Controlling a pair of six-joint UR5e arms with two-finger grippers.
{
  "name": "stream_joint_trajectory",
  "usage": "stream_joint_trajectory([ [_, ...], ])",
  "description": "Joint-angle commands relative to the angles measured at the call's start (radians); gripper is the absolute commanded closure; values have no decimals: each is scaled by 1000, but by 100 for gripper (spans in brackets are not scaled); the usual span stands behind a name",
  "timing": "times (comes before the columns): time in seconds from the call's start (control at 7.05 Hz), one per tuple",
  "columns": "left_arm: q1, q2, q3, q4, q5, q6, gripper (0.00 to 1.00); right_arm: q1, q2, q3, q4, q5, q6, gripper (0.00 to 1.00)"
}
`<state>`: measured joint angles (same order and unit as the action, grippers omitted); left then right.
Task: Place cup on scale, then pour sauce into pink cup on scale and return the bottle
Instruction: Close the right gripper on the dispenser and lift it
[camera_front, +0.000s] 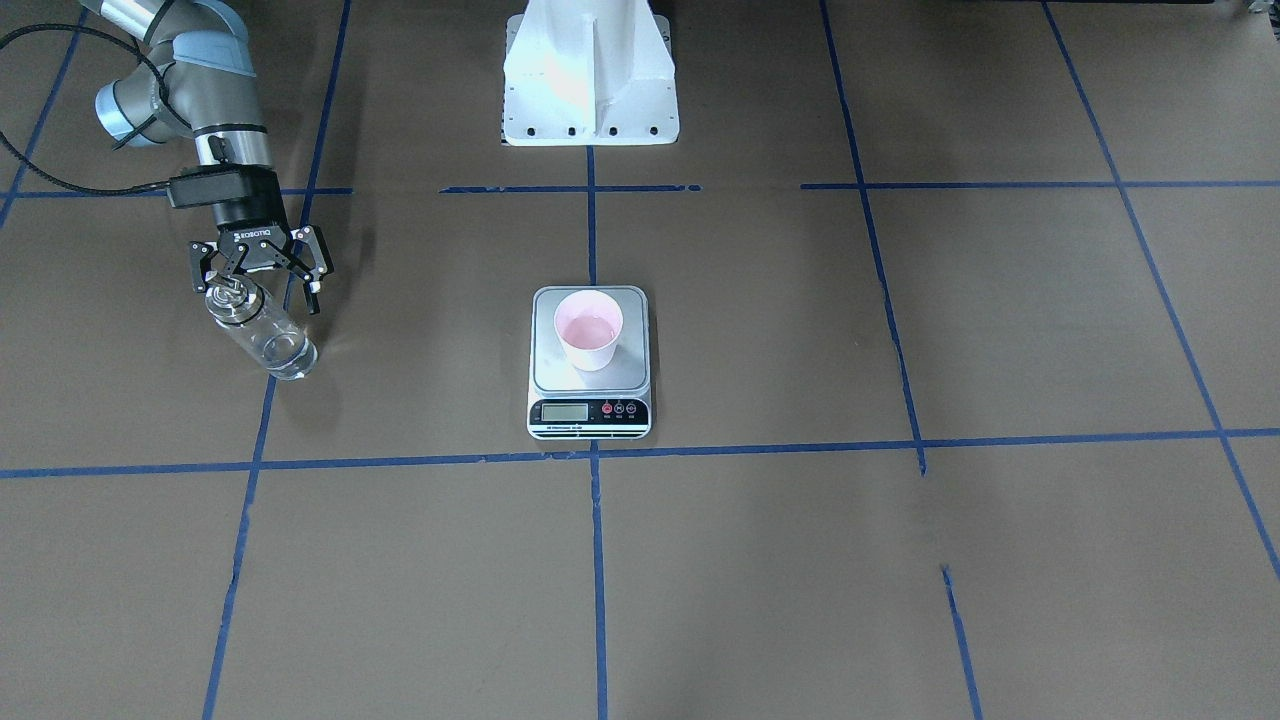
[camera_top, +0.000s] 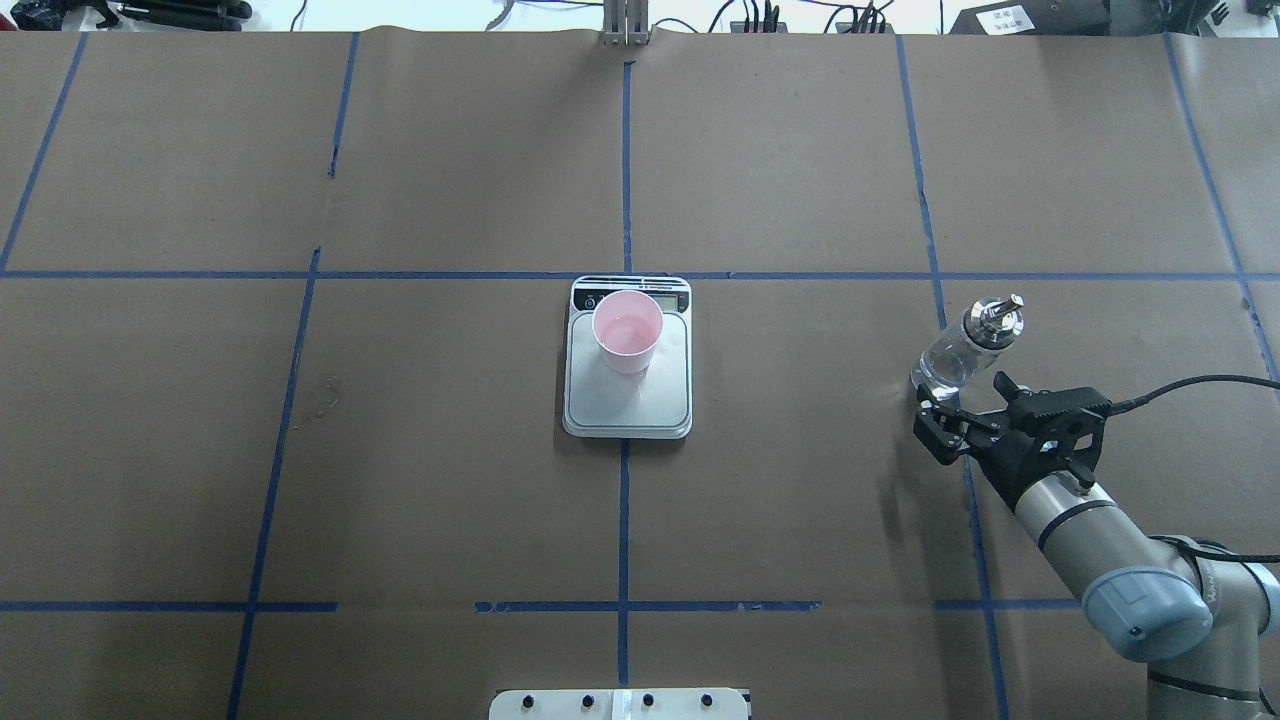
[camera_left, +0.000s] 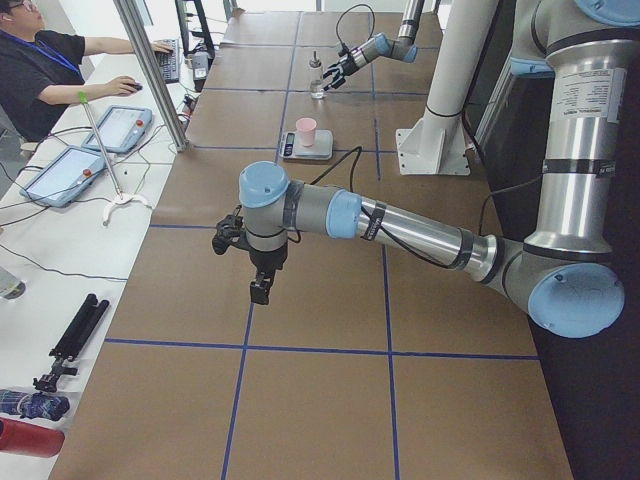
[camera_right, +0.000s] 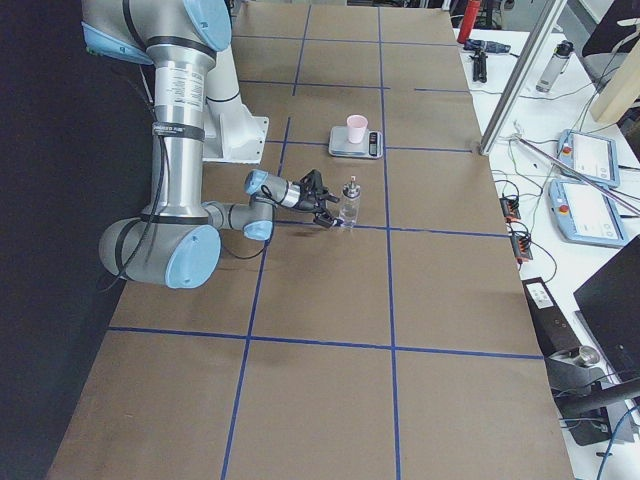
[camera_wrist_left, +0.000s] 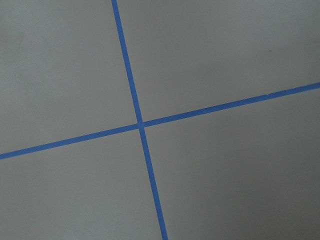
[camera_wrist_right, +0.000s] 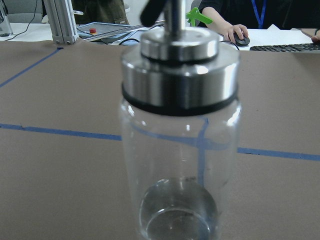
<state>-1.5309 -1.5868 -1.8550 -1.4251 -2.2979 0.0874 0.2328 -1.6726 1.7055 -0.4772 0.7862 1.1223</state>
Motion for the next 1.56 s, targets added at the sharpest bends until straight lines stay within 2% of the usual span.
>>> stream_joint_trajectory([
  [0.0,0,1,0,0,0,0,0,2,27,-30,2,-13,-13,0],
  [0.71,0,1,-3,0,0,0,0,45,33,-50,3,-12,-33,1],
  [1.14,0,1,-4,0,0,0,0,57,80,-76,3,-12,-36,2],
  [1.28,0,1,-4,0,0,0,0,62,80,-76,5,-10,-51,4],
  [1.42,0,1,-4,0,0,0,0,63,82,-76,5,-10,-52,13],
])
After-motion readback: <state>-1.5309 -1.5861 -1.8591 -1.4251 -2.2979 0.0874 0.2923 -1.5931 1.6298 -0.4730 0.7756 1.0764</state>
